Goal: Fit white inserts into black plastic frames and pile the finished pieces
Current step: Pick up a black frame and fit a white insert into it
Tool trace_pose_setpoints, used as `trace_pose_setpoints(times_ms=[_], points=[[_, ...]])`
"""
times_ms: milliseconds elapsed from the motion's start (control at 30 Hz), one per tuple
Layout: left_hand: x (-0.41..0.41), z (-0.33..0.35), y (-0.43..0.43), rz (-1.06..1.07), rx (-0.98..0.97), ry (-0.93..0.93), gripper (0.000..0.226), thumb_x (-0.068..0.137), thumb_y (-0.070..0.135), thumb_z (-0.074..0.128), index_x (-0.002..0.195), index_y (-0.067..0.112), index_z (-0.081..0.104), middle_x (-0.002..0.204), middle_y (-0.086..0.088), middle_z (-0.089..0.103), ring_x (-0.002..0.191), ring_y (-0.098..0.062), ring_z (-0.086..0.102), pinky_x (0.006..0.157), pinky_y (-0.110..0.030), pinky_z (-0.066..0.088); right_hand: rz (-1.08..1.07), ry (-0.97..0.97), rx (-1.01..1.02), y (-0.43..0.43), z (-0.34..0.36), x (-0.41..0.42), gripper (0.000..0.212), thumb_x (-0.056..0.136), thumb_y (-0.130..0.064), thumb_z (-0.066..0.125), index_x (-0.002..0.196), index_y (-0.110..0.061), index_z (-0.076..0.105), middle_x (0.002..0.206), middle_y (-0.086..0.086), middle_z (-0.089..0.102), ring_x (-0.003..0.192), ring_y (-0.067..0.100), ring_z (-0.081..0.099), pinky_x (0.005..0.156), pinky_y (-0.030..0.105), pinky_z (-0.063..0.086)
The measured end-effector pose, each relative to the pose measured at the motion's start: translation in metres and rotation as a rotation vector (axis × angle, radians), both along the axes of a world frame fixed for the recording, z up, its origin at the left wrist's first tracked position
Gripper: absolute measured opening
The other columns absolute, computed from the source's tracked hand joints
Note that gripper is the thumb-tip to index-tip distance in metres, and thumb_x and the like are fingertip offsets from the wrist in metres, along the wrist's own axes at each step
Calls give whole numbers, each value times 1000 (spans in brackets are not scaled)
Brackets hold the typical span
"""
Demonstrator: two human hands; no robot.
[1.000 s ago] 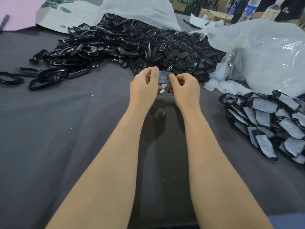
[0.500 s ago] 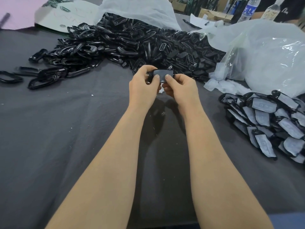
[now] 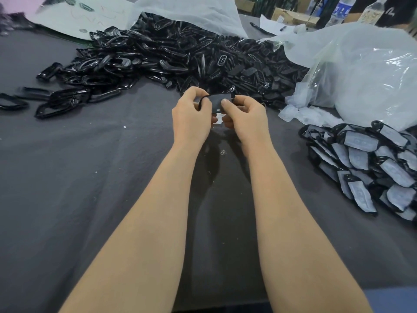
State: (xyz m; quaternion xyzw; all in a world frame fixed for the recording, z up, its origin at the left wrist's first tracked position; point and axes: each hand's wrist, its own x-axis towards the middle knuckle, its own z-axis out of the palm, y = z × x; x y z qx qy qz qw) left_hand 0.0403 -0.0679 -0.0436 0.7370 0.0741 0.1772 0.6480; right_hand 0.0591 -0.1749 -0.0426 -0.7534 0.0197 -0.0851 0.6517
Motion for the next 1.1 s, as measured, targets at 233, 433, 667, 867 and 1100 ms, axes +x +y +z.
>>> trace_pose_setpoints(times_ms=[233, 433, 667, 867, 1100], points=[[0, -1, -2, -28, 82, -18, 5, 97, 18, 53, 99, 21, 57, 95, -7, 69, 76, -13, 68, 73, -27, 58, -59, -5, 0, 0, 0, 2, 12, 93, -10, 59, 102, -3, 61, 80, 2, 64, 63, 7, 64, 64, 20, 54], [0, 0, -1, -67, 121, -9, 16, 95, 12, 55, 104, 25, 54, 97, -2, 68, 83, -14, 68, 78, -28, 57, -66, -9, 14, -2, -1, 3, 8, 92, -12, 60, 86, -15, 59, 76, 1, 65, 58, 4, 64, 58, 19, 52], [-1, 0, -1, -34, 109, -12, 22, 95, 15, 56, 116, 20, 59, 98, -1, 67, 92, -15, 65, 83, -26, 53, -3, -38, -24, 3, -2, 1, 12, 91, -5, 61, 101, -8, 55, 82, 5, 68, 69, 13, 67, 70, 27, 57], [-1, 1, -2, -54, 111, -6, 32, 92, 11, 60, 124, 16, 58, 108, -3, 69, 99, -15, 64, 92, -32, 52, -1, -41, -2, 3, -2, 0, 14, 90, -5, 61, 104, -6, 56, 82, 5, 68, 66, 8, 66, 67, 22, 55], [1, -1, -2, -37, 102, 5, 34, 94, 8, 55, 126, 17, 59, 109, -2, 69, 99, -14, 65, 92, -31, 52, 28, -29, -27, 2, -2, 0, 16, 90, -1, 59, 105, -6, 56, 85, 7, 69, 73, 14, 68, 77, 32, 58]])
